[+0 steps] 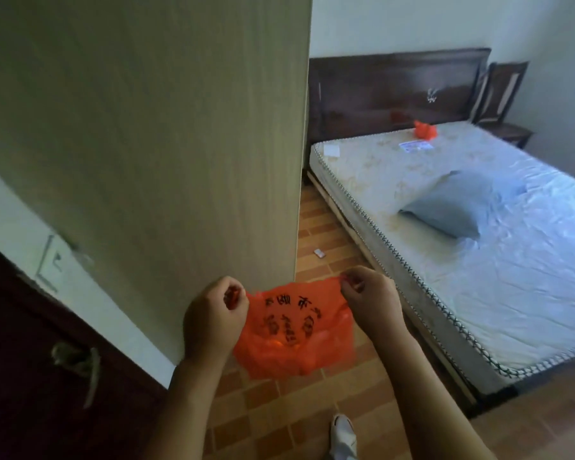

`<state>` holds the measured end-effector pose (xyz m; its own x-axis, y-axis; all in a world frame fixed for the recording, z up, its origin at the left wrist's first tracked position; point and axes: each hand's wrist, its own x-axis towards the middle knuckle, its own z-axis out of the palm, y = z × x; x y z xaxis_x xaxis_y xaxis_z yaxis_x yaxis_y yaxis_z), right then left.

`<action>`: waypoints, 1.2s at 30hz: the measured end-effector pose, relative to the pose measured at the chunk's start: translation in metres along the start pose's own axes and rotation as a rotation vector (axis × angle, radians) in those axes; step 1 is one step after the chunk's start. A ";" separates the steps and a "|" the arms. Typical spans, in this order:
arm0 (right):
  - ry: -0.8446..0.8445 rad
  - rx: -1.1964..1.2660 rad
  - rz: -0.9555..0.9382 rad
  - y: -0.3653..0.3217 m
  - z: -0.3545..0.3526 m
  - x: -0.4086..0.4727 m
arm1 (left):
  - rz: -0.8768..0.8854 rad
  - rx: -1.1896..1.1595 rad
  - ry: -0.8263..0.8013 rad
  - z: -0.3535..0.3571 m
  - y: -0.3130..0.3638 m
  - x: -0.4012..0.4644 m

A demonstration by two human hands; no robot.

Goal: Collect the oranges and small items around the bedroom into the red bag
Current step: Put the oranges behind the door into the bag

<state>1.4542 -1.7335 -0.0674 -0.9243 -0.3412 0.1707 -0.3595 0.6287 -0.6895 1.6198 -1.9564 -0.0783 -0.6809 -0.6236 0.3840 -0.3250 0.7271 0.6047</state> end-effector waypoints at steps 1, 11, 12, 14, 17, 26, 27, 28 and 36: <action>0.015 -0.001 -0.009 -0.004 -0.009 0.002 | 0.015 -0.003 0.007 -0.006 0.008 0.003; 0.035 -0.199 -0.091 0.016 -0.073 0.022 | 0.149 0.028 -0.054 0.010 0.082 0.018; 0.026 -0.227 -0.104 0.024 -0.078 0.026 | 0.168 0.035 -0.066 0.019 0.089 0.020; 0.007 -0.264 -0.122 0.043 -0.090 0.034 | 0.196 0.051 -0.092 0.039 0.102 0.023; -0.013 -0.300 -0.115 0.072 -0.107 0.050 | 0.199 0.062 -0.120 0.074 0.126 0.030; 0.015 -0.216 -0.062 0.157 -0.166 0.135 | 0.200 0.028 -0.202 0.187 0.203 0.072; 0.028 -0.201 -0.054 0.165 -0.173 0.146 | 0.210 0.024 -0.196 0.195 0.212 0.079; 0.043 -0.188 -0.047 0.173 -0.180 0.156 | 0.217 0.020 -0.188 0.204 0.222 0.087; 0.108 -0.101 0.000 0.218 -0.225 0.220 | 0.260 -0.013 -0.150 0.257 0.292 0.137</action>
<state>1.1438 -1.5142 -0.0221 -0.9306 -0.2675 0.2497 -0.3658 0.6973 -0.6164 1.2629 -1.7559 -0.0286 -0.8301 -0.3669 0.4199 -0.1196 0.8526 0.5087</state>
